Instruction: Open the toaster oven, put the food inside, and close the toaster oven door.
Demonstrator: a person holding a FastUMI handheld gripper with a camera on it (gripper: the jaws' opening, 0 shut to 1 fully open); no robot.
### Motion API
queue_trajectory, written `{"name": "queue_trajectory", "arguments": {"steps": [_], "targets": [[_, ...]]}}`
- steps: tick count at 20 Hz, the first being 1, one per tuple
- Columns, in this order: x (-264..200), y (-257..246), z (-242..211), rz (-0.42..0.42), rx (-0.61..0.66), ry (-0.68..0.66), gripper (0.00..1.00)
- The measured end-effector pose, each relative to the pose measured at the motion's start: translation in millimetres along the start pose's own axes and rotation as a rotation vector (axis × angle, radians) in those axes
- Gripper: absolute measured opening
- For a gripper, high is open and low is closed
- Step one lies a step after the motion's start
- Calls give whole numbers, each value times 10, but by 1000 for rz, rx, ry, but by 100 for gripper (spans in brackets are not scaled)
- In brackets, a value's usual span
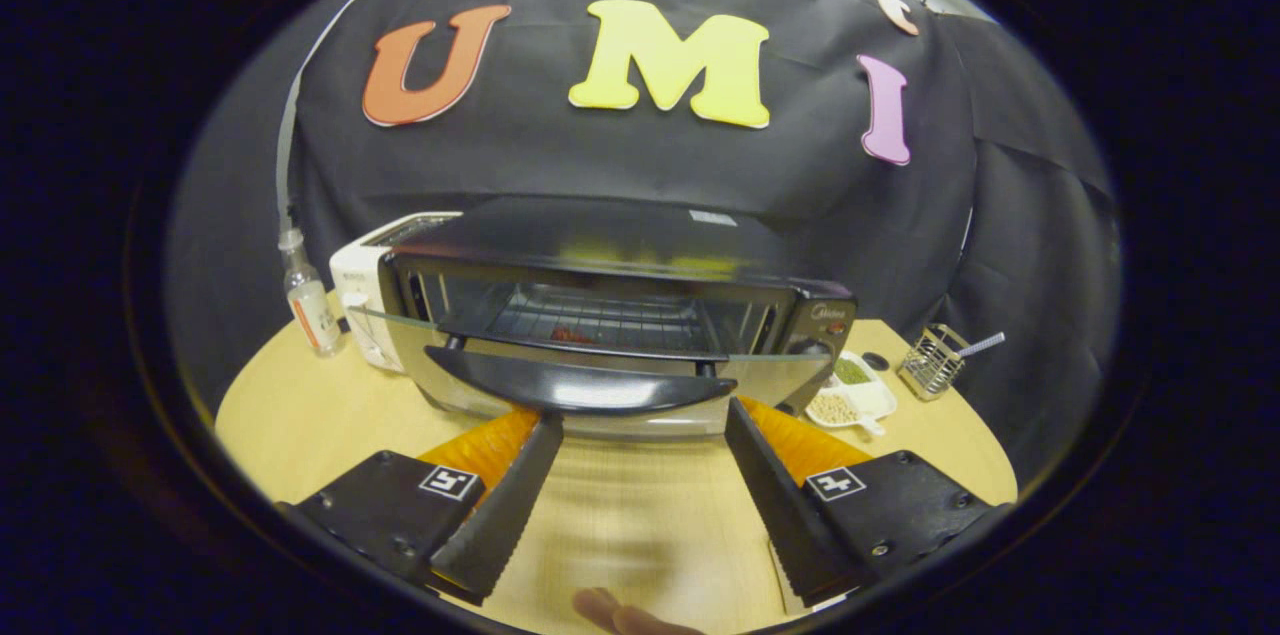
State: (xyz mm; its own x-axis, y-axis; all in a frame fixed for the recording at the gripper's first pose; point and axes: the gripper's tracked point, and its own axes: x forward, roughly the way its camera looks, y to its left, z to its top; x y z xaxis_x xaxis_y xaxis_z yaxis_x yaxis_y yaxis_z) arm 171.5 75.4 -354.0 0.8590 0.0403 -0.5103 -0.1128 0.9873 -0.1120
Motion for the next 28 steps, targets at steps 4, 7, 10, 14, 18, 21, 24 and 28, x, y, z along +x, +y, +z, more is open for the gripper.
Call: {"name": "queue_trajectory", "arguments": {"steps": [4,7,10,14,18,21,24,28], "targets": [[-290,-87,451,-7,39,-73,100],[-793,-138,768,2,25,-156,100],[-1447,-165,1053,23,18,-245,100],[-2425,-249,1334,43,30,-369,100],[-3378,-304,1407,75,47,-471,100],[-3903,-392,1333,62,41,-507,100],[-4264,-435,1232,60,84,-536,100],[-4353,-526,921,44,122,-502,100]]}}
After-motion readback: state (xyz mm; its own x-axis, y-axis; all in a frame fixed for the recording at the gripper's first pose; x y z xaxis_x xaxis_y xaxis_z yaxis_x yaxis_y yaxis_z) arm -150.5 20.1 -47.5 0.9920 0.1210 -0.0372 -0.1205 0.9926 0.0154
